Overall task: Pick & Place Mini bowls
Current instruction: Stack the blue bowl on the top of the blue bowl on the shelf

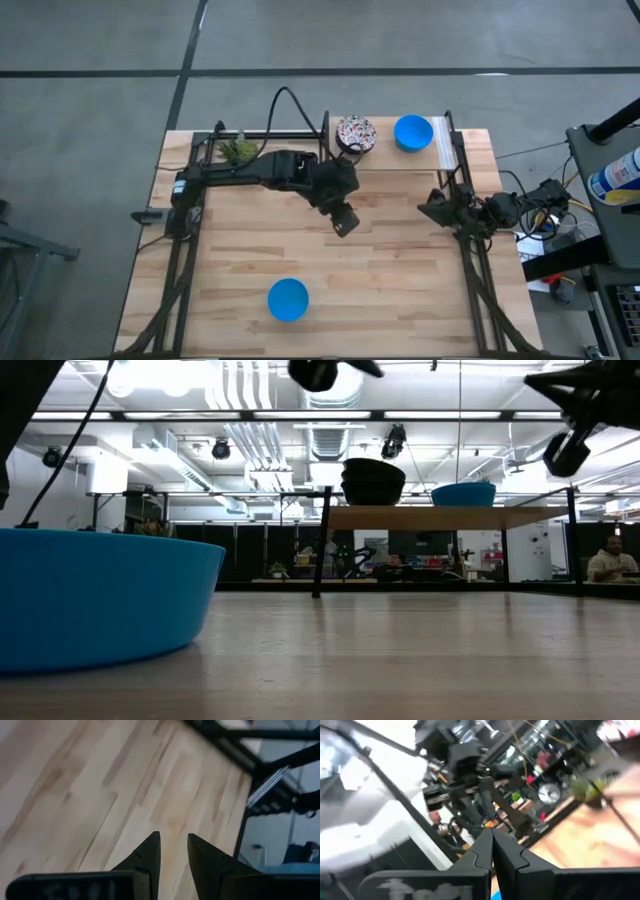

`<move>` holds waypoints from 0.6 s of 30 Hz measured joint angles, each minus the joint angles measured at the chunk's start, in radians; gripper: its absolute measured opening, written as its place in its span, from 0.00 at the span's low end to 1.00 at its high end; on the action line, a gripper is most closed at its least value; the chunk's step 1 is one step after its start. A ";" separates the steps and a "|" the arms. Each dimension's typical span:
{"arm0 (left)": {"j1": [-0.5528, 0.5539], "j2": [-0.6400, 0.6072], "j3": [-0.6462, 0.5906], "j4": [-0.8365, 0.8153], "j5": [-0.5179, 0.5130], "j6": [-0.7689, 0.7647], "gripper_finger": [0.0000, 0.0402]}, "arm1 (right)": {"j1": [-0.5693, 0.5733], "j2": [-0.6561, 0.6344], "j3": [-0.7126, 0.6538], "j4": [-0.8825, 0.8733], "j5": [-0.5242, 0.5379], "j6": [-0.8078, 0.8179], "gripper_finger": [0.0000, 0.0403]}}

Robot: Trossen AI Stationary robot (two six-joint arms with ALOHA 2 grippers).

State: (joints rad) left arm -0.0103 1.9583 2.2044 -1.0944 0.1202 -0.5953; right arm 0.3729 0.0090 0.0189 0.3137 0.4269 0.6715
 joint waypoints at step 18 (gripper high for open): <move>-0.045 -0.030 -0.054 0.466 0.062 0.051 0.22 | 0.000 0.001 0.000 -0.048 0.018 0.264 0.02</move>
State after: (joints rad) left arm -0.0552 1.9287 2.1504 -0.6283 0.1825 -0.5438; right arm 0.3729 0.0101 0.0189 0.2655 0.4452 0.9352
